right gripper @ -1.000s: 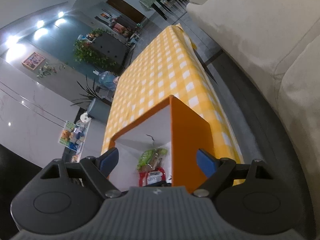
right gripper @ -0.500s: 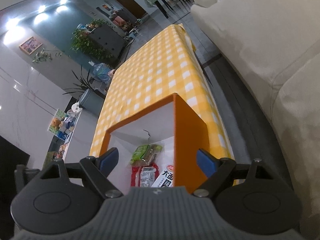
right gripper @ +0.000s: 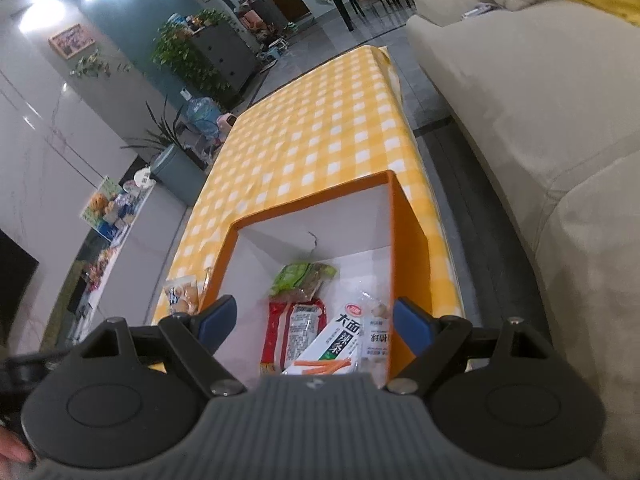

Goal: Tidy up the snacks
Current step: 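Move both tools back over the last two packets on the table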

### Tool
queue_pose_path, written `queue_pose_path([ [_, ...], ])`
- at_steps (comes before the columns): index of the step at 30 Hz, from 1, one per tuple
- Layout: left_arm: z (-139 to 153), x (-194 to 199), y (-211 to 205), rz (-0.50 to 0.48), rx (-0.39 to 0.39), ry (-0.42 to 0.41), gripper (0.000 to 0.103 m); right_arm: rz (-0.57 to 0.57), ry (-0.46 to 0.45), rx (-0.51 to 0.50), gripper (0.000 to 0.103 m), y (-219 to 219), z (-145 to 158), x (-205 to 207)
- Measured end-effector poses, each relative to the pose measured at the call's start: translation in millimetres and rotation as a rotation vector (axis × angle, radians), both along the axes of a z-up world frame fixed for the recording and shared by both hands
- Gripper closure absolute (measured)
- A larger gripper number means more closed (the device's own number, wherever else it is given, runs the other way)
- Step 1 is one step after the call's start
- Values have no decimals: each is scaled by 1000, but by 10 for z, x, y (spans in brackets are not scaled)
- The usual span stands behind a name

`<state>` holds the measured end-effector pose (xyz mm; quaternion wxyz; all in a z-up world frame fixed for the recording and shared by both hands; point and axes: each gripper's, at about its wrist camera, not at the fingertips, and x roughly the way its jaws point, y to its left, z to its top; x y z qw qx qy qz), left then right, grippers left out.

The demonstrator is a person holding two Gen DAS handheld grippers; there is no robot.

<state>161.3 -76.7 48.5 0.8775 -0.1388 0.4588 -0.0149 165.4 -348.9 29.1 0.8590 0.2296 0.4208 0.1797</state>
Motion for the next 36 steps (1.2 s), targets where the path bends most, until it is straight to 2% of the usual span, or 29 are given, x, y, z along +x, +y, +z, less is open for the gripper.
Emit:
queue_pose_path([
  [6, 236, -223, 511, 36, -3, -29, 23, 49, -2, -44, 20, 217, 116, -29],
  [13, 361, -462, 1166, 139, -52, -53, 23, 150, -31, -77, 19, 654, 262, -86],
  [18, 352, -568, 1548, 220, 12, -67, 23, 164, -29, -112, 16, 1107, 326, -117],
  [26, 79, -670, 2254, 326, -37, -58, 23, 116, -116, -167, 8, 1838, 454, -167],
  [31, -274, -600, 2500, 353, -90, -138, 22, 113, -212, -163, 8, 2265, 412, -200],
  [34, -522, -421, 2532, 331, -40, -137, 22, 88, -288, -108, 7, 2493, 277, -186],
  [36, -635, -332, 2528, 297, 0, -145, 22, 63, -297, -148, 7, 2698, 139, -128],
])
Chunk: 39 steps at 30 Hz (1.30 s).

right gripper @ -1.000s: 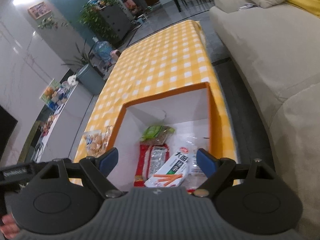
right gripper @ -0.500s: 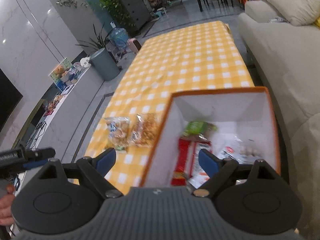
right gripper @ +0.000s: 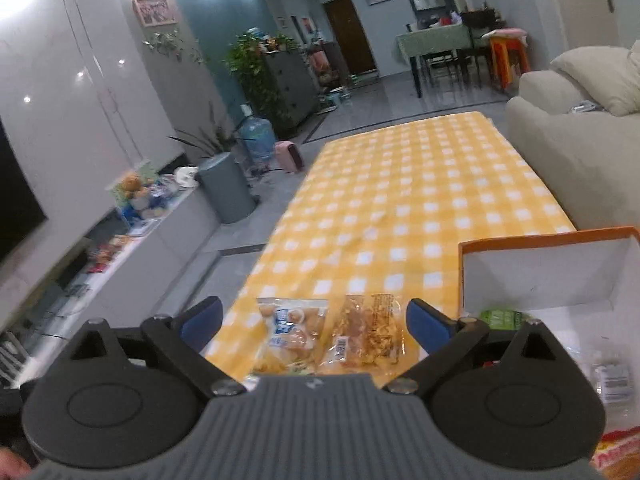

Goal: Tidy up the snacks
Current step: 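Move both tools back over the last two packets on the table, then grasp the clear crispy-snack packet with the right tool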

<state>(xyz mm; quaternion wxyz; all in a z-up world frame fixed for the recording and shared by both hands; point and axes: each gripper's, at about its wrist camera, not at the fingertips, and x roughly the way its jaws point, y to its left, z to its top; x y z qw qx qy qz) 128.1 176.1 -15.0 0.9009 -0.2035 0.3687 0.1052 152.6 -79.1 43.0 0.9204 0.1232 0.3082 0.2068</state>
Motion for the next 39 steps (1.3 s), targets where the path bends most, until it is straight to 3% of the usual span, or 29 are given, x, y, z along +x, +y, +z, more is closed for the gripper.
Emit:
queue_pose_path([
  [3, -147, 33, 53, -23, -38, -25, 22, -28, 30, -43, 7, 247, -235, 140],
  [7, -251, 67, 128, -23, -64, -19, 22, -57, 156, -93, 6, 536, -575, 445],
  [16, -450, 154, 345, -5, -132, 29, 22, -262, 213, -190, 3, 828, -1150, 1010],
  [21, -495, 148, 451, 14, -166, 41, 22, -263, 235, -286, 3, 967, -1388, 1214],
  [24, -475, 112, 497, 23, -187, 31, 22, -253, 280, -271, 3, 964, -1517, 1288],
  [27, -477, 106, 524, 29, -218, 26, 22, -246, 229, -281, 5, 974, -1544, 1239],
  [31, -470, 55, 606, 33, -295, 14, 22, -255, 149, -258, 28, 896, -1558, 1068],
  [34, -447, 17, 618, 34, -321, -1, 22, -228, 104, -249, 30, 842, -1592, 941],
  [39, -462, 19, 581, 43, -289, 27, 22, -188, 32, -215, 30, 729, -1698, 759],
])
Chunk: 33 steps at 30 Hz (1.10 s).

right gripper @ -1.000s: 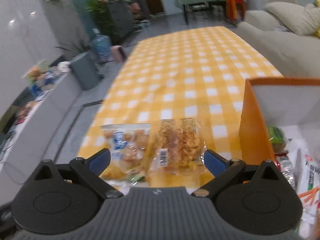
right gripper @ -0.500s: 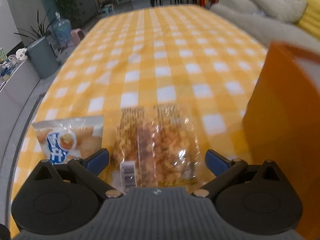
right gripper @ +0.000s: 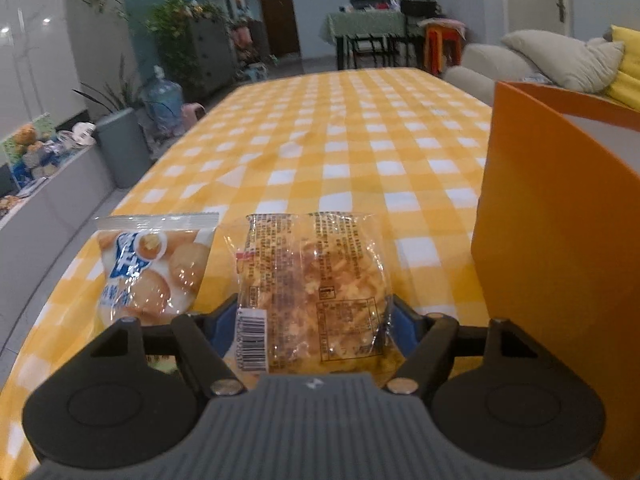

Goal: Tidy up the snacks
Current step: 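Grasp the clear crispy-snack packet with the right tool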

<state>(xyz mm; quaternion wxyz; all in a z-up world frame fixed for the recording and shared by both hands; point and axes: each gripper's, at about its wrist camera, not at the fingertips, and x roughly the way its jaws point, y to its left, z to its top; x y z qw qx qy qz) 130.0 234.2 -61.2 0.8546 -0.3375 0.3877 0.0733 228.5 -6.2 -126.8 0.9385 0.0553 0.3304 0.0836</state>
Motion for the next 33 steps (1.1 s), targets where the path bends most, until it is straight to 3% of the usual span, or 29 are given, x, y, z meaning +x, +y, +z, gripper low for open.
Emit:
queue_pose_path([
  [4, -34, 22, -66, -13, 10, 4, 22, 11, -33, 62, 22, -41, -55, -6],
  [7, -44, 40, -153, -40, 35, 13, 22, 26, -28, 110, 8, -64, -78, 70],
  [9, -40, 55, -215, -55, 58, 22, 22, 35, -20, 64, 6, 21, -76, 124],
  [14, 53, 112, -311, -56, 68, -23, 17, 39, -8, -18, 6, 154, -84, 168],
  [16, 105, 277, -345, -77, 83, 16, 17, 37, -10, -5, 7, 132, -89, 184],
  [20, 198, 588, -438, -156, 163, 29, 17, 6, -18, -44, 23, 151, -55, 124],
  [22, 199, 732, -492, -187, 219, 41, 17, -3, -20, -67, 24, 170, -47, 114],
  [24, 156, 862, -532, -219, 242, 50, 17, -4, -21, -65, 25, 166, -43, 103],
  [29, -144, 1182, -622, -331, 186, 87, 17, -6, -22, -61, 26, 165, -41, 78],
  [31, -243, 1230, -709, -337, 231, 101, 17, -6, -22, -66, 26, 168, -41, 74],
  [33, -295, 1238, -805, -320, 324, 107, 16, -5, -21, -70, 26, 164, -35, 64],
])
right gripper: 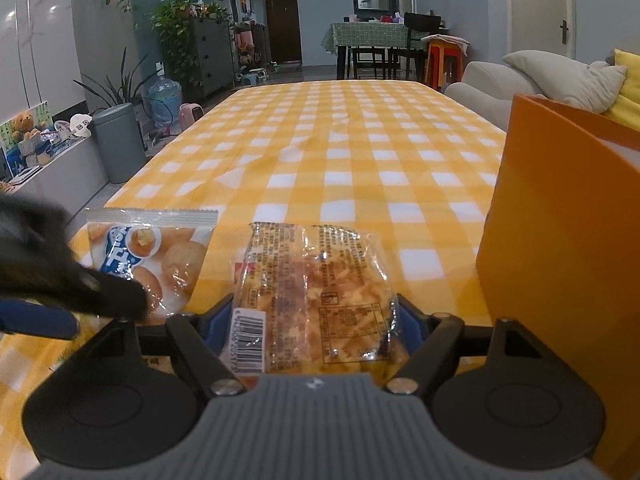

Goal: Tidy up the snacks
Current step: 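Grasp the clear crispy-snack packet with the right tool, then grasp the white potato-stick packet with the left tool while the right lifts its packet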

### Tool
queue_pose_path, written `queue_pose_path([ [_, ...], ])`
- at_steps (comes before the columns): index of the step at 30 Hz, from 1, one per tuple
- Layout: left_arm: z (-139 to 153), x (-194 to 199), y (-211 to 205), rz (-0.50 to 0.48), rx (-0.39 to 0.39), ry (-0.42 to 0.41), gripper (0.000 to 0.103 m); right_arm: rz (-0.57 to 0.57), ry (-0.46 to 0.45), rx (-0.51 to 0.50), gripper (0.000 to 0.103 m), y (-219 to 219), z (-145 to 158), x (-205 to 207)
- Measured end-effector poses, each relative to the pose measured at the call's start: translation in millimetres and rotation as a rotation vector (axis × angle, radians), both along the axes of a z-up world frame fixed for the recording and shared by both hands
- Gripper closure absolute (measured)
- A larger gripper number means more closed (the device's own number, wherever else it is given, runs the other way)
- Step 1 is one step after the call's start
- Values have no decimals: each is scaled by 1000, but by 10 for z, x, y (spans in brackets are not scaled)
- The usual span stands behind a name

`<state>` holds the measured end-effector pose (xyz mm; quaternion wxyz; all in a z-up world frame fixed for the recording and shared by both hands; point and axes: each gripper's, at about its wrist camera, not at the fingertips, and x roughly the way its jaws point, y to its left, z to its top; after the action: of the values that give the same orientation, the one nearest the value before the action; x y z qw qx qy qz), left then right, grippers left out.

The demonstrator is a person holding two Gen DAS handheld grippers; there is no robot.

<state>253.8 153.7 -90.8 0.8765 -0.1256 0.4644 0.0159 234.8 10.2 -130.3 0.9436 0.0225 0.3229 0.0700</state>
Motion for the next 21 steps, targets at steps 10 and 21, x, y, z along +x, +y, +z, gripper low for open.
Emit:
queue_pose_path([
  [10, -103, 115, -49, -11, 67, -58, 0, 1, 2, -21, 26, 10, -3, 6],
  [21, -88, 58, -195, -42, 127, -68, 18, 3, 3, -29, 25, 24, -2, 4],
])
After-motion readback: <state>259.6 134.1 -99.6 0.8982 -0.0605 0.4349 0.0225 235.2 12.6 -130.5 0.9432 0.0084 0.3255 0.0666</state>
